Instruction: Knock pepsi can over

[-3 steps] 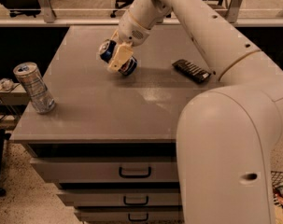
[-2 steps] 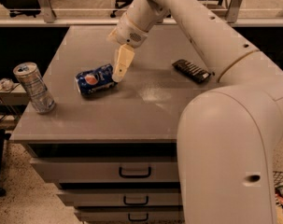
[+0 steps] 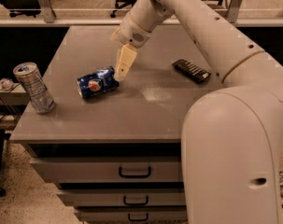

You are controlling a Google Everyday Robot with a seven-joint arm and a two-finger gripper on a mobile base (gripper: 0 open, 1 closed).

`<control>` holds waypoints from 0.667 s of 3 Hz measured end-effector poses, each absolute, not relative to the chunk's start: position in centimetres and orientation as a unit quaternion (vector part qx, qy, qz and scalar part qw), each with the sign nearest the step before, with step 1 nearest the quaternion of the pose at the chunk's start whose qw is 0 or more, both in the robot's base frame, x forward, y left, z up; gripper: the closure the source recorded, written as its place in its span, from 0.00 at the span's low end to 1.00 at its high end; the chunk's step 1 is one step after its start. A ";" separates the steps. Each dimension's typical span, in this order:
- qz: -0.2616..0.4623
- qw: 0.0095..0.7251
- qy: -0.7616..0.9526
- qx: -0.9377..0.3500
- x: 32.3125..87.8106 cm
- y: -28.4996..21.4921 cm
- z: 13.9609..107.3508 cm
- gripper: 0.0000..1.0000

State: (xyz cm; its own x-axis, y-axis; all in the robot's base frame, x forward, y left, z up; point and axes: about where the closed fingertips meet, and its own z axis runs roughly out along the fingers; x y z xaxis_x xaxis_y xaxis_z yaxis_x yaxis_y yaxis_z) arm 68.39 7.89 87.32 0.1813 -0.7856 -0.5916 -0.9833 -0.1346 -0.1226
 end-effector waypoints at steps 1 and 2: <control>0.194 0.282 0.633 -0.695 69.3 5.0 88.6 0.00; 0.177 0.331 0.656 -0.655 70.2 0.4 91.0 0.00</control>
Offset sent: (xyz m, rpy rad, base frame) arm 0.0275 -0.1487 0.0759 0.1934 -0.1644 -0.3608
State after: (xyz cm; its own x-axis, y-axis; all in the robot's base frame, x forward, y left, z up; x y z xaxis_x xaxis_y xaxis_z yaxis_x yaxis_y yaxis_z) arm 70.18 0.40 91.03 0.0766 -0.7415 -0.6666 -0.9762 0.0801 -0.2013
